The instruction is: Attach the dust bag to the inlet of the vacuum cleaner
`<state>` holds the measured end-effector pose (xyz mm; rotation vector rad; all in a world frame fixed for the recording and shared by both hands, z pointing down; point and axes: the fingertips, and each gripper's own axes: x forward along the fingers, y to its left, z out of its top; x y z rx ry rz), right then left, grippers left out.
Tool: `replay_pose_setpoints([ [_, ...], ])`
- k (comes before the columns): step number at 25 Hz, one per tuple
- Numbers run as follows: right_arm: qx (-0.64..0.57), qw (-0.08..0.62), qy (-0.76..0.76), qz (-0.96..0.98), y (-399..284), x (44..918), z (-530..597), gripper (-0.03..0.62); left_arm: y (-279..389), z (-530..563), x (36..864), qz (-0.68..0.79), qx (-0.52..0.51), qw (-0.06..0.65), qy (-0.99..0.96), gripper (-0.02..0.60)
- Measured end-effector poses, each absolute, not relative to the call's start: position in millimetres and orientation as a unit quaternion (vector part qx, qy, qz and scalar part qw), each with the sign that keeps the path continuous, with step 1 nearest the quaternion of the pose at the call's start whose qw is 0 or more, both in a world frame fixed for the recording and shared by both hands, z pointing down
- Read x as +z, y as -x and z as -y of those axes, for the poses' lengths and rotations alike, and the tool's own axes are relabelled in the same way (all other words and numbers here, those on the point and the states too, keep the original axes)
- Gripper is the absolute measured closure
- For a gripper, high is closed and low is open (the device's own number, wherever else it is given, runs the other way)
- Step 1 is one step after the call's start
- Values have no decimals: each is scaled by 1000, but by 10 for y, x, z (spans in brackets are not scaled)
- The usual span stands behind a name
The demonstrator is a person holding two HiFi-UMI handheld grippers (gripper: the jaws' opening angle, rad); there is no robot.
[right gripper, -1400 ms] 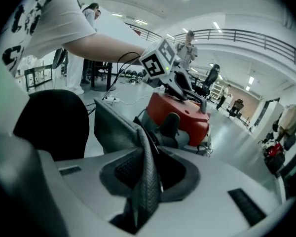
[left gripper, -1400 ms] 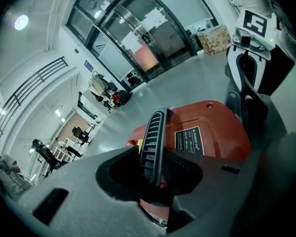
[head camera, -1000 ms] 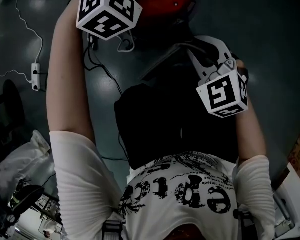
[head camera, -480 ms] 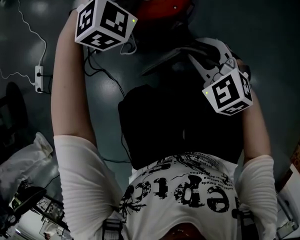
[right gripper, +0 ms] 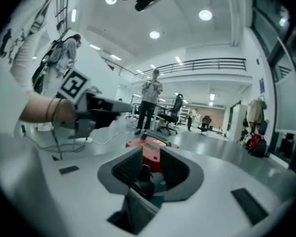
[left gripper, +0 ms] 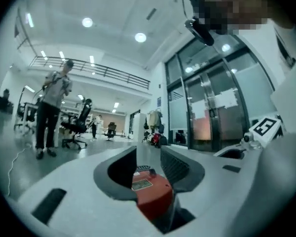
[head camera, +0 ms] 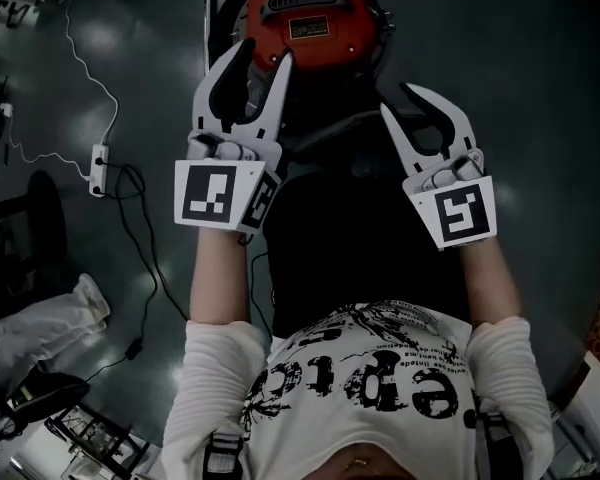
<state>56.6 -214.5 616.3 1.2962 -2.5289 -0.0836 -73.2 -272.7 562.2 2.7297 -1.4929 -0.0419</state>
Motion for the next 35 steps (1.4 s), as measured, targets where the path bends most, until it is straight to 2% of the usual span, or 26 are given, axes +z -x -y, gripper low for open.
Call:
replay_pose_setpoints([
  [1,-6,125,-466,876,-606,6146,2199,486,796,2647,5670,500,-24,37,-865,455],
  [2,20,104,-477,873,-650,6157,2238,505,843,2566,5724,518,-33,56,-853,547],
  [3,43,87,-485,869,-693,6181,2266,530,868,2488,5777,529,-42,71,-845,577],
  [6,71,58,-504,859,-751,6199,2318,590,864,2339,5882,541,-52,95,-834,577],
  [11,74,71,-487,867,-683,5840,2374,592,840,2354,5669,546,-23,114,-830,578],
  [16,83,93,-486,865,-721,4947,2429,592,743,2406,4927,530,20,161,-832,578],
  [19,65,104,-486,865,-707,4208,2375,592,698,2327,4222,529,63,126,-837,578],
  [23,85,97,-485,865,-638,3115,2186,592,759,2181,3060,546,60,91,-831,577],
  [28,147,56,-493,856,-652,1970,1826,592,771,1834,1789,552,60,57,-830,577],
  [31,141,43,-502,852,-724,1493,1648,592,731,1641,1235,545,40,35,-837,578],
  [35,132,48,-512,847,-837,1126,1240,592,672,1220,884,540,44,14,-841,577],
])
